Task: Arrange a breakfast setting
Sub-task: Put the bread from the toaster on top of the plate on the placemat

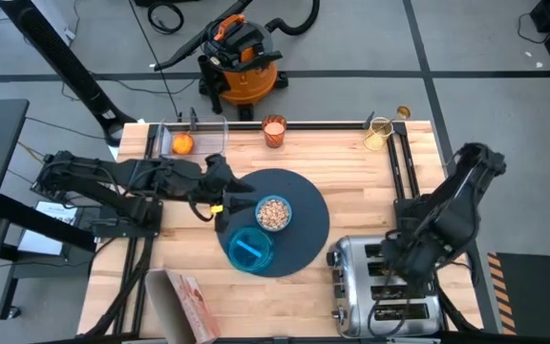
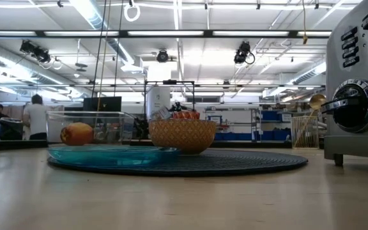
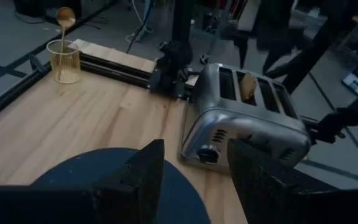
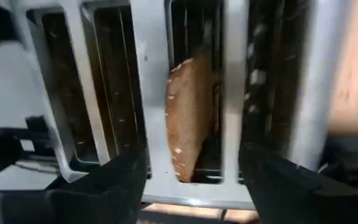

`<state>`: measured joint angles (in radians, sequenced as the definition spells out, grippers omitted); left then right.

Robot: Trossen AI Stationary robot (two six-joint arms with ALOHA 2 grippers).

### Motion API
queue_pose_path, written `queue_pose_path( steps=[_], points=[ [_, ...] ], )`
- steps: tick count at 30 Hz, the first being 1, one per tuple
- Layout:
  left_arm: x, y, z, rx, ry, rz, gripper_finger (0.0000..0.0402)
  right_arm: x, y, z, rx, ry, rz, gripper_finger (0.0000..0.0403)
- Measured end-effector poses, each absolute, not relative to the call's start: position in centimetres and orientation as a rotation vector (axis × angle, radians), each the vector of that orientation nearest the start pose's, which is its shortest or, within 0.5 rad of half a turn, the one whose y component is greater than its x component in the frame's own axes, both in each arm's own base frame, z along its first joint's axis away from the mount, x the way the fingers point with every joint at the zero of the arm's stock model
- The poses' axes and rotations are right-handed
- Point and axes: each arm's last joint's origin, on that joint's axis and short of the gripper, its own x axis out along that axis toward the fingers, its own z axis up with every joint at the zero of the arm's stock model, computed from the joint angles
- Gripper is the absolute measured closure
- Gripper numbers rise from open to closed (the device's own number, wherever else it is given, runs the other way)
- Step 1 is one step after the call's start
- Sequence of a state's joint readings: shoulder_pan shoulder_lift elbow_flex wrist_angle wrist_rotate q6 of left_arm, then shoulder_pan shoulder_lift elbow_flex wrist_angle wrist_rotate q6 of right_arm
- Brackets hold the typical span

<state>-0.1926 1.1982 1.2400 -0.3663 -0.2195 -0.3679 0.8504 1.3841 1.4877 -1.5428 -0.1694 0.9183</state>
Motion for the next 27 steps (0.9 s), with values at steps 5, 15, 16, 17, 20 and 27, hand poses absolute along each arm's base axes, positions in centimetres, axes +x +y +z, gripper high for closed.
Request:
queue_pose_path(
  steps=[5,15,16,17,20,27],
  points=[
    [25.4,-4.3,38.9,-0.297,0.304,0.094,0.0219,14.8,18.4,33.8,0.182,1.665,0.026,0.0179],
    [25.3,-4.7,38.9,-0.302,0.305,0.082,0.0219,16.1,19.6,32.4,0.146,1.663,-0.01,0.0221],
    [25.3,-4.8,38.9,-0.3,0.306,0.078,0.0219,16.2,19.7,32.2,0.142,1.663,-0.014,0.0228],
    [25.2,-4.9,38.9,-0.299,0.306,0.074,0.0219,16.3,19.8,32.1,0.138,1.665,-0.016,0.0236],
    [25.2,-5.3,38.9,-0.296,0.308,0.06,0.0219,16.4,20.0,31.9,0.133,1.669,-0.017,0.0263],
    [25.0,-6.2,38.9,-0.291,0.314,0.024,0.0219,16.4,19.9,32.0,0.135,1.66,-0.018,0.0321]
  ],
)
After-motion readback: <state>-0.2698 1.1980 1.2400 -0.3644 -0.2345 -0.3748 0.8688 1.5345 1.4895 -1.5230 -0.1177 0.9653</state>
